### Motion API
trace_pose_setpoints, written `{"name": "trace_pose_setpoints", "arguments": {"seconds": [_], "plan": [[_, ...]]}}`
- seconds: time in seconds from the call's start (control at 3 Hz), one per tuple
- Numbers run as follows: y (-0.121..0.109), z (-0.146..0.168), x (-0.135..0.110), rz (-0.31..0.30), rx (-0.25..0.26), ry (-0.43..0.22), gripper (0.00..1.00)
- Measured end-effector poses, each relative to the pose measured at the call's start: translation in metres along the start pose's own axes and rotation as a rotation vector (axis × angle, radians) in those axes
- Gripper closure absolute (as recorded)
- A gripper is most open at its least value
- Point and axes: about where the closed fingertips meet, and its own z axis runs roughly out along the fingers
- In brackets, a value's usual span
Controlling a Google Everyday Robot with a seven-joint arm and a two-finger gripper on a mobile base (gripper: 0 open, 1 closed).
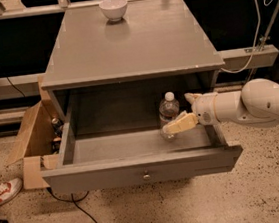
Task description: Pick water bottle from top drawer and place on counter
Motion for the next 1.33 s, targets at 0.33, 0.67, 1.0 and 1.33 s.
{"name": "trace_pose_setpoints", "arguments": {"seconds": [0.33,0.67,1.0,1.33], "plan": [[0.002,0.009,-0.002,0.011,-0.019,-0.011,0.0],[0.005,0.015,-0.005,0.011,-0.031,-0.015,0.0],[0.007,0.02,-0.007,0.011,-0.038,-0.017,0.19],[0.009,0.024,-0.008,0.012,-0.045,-0.018,0.42]]}}
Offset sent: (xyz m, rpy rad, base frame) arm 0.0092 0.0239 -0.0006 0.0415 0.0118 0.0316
